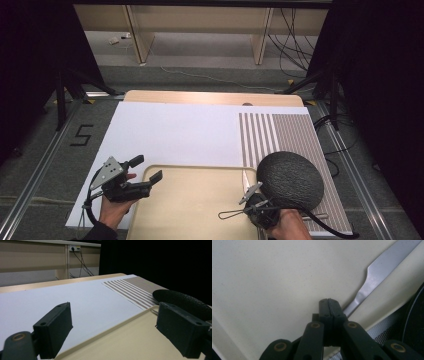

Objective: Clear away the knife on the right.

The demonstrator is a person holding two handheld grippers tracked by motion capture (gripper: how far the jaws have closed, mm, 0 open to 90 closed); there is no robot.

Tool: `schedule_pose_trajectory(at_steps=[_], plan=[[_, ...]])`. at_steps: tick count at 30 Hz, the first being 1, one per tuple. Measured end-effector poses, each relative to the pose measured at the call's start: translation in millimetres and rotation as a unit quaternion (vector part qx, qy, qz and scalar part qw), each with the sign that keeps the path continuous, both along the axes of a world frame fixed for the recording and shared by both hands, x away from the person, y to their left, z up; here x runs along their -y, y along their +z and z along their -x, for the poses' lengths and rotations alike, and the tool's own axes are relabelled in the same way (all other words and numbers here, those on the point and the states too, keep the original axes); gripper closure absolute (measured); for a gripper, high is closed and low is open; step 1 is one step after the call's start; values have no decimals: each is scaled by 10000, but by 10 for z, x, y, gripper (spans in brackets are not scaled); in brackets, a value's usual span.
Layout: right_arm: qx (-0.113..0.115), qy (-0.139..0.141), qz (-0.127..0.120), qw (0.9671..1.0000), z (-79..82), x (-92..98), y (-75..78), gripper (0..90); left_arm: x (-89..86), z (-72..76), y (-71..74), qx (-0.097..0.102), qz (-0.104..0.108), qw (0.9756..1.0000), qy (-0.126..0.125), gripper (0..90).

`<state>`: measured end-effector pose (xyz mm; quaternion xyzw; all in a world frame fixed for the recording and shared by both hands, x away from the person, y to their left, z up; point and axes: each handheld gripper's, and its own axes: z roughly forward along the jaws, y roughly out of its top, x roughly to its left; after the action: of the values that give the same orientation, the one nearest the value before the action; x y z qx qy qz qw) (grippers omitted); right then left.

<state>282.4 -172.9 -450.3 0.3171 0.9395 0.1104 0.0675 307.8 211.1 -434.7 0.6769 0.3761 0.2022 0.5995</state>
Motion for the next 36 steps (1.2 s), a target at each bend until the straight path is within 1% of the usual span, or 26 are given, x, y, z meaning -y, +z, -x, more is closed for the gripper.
schedule_pose_trajectory(at_steps=[1,4,5,8,11,13,14,15,16,18,20,21,22,25,26,28,29,30,31,32,33,34,35,36], plan=[[-5,-5,-20,10000,-3,10,-4,900,1,6,1,-19,12,10000,33,127],[-40,-40,-19,10000,6,40,-7,900,-2,8,3,0,5,10000,27,127],[-67,-93,-55,9999,11,48,-13,900,-1,7,3,-11,11,10000,33,127],[-146,-102,-122,9998,16,69,-21,900,1,5,2,-3,4,10000,12,127],[-137,-137,-113,9997,28,67,-14,900,1,4,3,2,-5,10000,15,127],[-100,-114,-154,9998,20,83,-11,900,0,6,3,-3,4,10000,22,128],[-81,-153,-170,9997,19,89,-9,900,-1,7,4,0,3,10000,22,127],[-58,-159,-221,9996,18,102,0,890,-2,7,5,1,2,10000,22,127],[-60,-159,-341,9993,15,120,15,849,-2,6,5,4,2,10000,21,127],[-36,-183,-567,9982,7,164,59,803,-2,6,5,4,0,10000,22,127],[56,-217,-710,9972,13,206,105,756,-2,6,5,6,-2,10000,19,127],[103,-252,-778,9966,14,229,124,711,-2,7,6,6,-2,10000,20,127],[168,-296,-873,9956,19,254,144,660,-3,7,6,6,-2,10000,23,127],[375,-417,-1123,9921,35,339,213,572,-4,7,7,8,-1,10000,26,127],[572,-371,-1190,9905,40,373,233,542,-4,7,7,9,-1,10000,27,127],[693,-442,-1325,9878,64,428,285,497,-4,6,6,4,-3,10000,22,127],[751,-400,-1458,9857,65,458,299,472,-3,6,6,4,-3,10000,21,127],[848,-427,-1470,9846,72,486,307,434,-4,7,6,5,-2,10000,23,127],[890,-469,-1508,9834,81,516,313,402,-4,7,7,6,0,10000,24,127],[983,-548,-1573,9811,84,537,307,380,-4,7,8,9,-1,10000,24,127],[940,-599,-1553,9816,91,568,323,353,-3,8,8,10,3,10000,24,127],[1011,-674,-1628,9791,96,588,323,333,-3,7,9,12,2,10000,20,127],[961,-895,-1624,9780,125,601,340,318,-3,6,9,10,-2,10000,19,127],[972,-913,-1641,9774,126,623,350,308,0,3,8,6,-1,10000,15,127]])
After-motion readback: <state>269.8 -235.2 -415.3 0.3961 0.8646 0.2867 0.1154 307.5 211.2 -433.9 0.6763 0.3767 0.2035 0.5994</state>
